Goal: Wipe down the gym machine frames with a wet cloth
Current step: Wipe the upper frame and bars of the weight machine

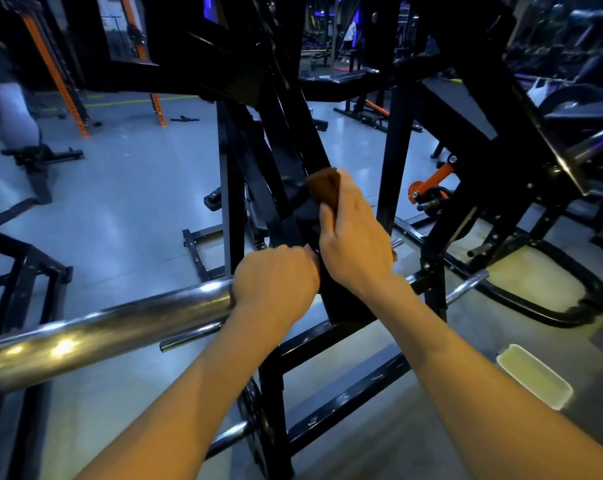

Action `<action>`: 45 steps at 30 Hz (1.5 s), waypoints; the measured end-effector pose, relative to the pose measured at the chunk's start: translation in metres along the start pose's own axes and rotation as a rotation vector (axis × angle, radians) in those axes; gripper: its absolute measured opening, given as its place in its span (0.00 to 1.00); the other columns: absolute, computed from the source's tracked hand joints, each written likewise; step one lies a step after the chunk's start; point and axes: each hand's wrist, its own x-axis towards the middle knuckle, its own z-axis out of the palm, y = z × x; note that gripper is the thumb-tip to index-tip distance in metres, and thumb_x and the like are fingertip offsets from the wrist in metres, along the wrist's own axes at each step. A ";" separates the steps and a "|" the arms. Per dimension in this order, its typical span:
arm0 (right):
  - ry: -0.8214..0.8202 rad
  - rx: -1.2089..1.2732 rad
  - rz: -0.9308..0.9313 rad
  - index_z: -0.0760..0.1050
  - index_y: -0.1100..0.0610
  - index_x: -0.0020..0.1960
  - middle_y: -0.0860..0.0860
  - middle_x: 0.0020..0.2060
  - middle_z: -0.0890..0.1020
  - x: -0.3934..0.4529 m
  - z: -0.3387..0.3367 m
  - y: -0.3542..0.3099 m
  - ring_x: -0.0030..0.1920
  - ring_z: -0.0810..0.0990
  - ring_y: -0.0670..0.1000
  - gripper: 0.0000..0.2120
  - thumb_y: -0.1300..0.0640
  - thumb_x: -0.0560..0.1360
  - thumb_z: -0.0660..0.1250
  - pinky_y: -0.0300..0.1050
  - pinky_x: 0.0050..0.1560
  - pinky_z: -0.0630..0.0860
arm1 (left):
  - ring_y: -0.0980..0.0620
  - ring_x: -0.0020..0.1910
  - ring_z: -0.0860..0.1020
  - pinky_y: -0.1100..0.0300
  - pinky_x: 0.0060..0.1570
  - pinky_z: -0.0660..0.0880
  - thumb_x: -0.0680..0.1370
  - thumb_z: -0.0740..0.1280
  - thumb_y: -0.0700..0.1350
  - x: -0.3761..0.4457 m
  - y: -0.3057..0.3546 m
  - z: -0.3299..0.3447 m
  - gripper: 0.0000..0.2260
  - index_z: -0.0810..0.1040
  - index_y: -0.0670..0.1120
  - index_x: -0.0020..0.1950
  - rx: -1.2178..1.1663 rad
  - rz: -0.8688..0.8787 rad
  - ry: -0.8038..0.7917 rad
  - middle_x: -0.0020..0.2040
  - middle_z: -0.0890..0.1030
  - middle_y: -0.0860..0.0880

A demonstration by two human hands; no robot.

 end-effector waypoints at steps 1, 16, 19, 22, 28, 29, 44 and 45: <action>0.013 -0.010 0.001 0.58 0.49 0.80 0.48 0.70 0.74 0.013 0.003 -0.003 0.67 0.75 0.50 0.24 0.48 0.85 0.56 0.48 0.59 0.74 | 0.51 0.26 0.67 0.55 0.32 0.63 0.87 0.45 0.52 0.000 0.000 0.000 0.22 0.71 0.49 0.41 0.004 0.003 -0.015 0.31 0.70 0.50; 0.012 -0.065 -0.079 0.53 0.56 0.83 0.54 0.78 0.66 0.055 0.013 -0.016 0.75 0.67 0.55 0.28 0.50 0.86 0.57 0.58 0.68 0.74 | 0.49 0.25 0.65 0.54 0.26 0.63 0.88 0.49 0.46 -0.005 -0.005 -0.011 0.15 0.75 0.45 0.57 0.111 0.131 -0.059 0.31 0.66 0.49; -0.018 -0.050 -0.113 0.52 0.54 0.84 0.51 0.80 0.64 0.034 0.007 -0.008 0.77 0.66 0.53 0.29 0.49 0.86 0.57 0.56 0.70 0.73 | 0.48 0.31 0.75 0.53 0.31 0.75 0.88 0.51 0.45 -0.004 -0.005 -0.013 0.13 0.73 0.46 0.65 0.095 0.139 -0.055 0.32 0.65 0.50; -0.033 -0.033 -0.096 0.50 0.50 0.84 0.48 0.81 0.63 -0.022 -0.008 0.005 0.76 0.67 0.50 0.30 0.47 0.86 0.56 0.49 0.69 0.72 | 0.49 0.28 0.69 0.54 0.32 0.72 0.87 0.52 0.44 -0.003 -0.002 -0.013 0.12 0.72 0.46 0.65 0.082 0.142 -0.084 0.33 0.65 0.49; -0.009 -0.018 -0.108 0.52 0.52 0.84 0.50 0.80 0.64 0.010 -0.001 -0.003 0.76 0.66 0.51 0.29 0.50 0.86 0.57 0.45 0.68 0.70 | 0.47 0.32 0.72 0.53 0.36 0.76 0.86 0.54 0.41 -0.001 -0.001 -0.012 0.13 0.69 0.45 0.69 0.119 0.149 -0.105 0.33 0.63 0.49; -0.015 -0.010 -0.106 0.52 0.53 0.84 0.51 0.79 0.64 0.029 0.003 -0.008 0.76 0.67 0.52 0.29 0.50 0.86 0.58 0.48 0.68 0.71 | 0.45 0.34 0.74 0.53 0.35 0.74 0.85 0.54 0.39 -0.003 -0.001 -0.013 0.15 0.66 0.44 0.72 0.126 0.175 -0.097 0.33 0.62 0.48; -0.043 -0.010 -0.122 0.52 0.53 0.83 0.51 0.80 0.63 0.052 0.004 -0.010 0.77 0.66 0.53 0.29 0.50 0.86 0.57 0.55 0.70 0.73 | 0.45 0.36 0.75 0.52 0.34 0.74 0.84 0.58 0.39 -0.002 -0.002 -0.005 0.21 0.60 0.42 0.77 0.179 0.198 -0.090 0.38 0.69 0.47; -0.045 -0.009 -0.117 0.53 0.54 0.83 0.52 0.80 0.64 0.069 0.007 -0.014 0.76 0.66 0.54 0.28 0.50 0.86 0.57 0.57 0.69 0.74 | 0.46 0.35 0.75 0.52 0.33 0.74 0.84 0.58 0.38 -0.003 -0.003 -0.005 0.21 0.59 0.42 0.77 0.181 0.207 -0.090 0.37 0.68 0.47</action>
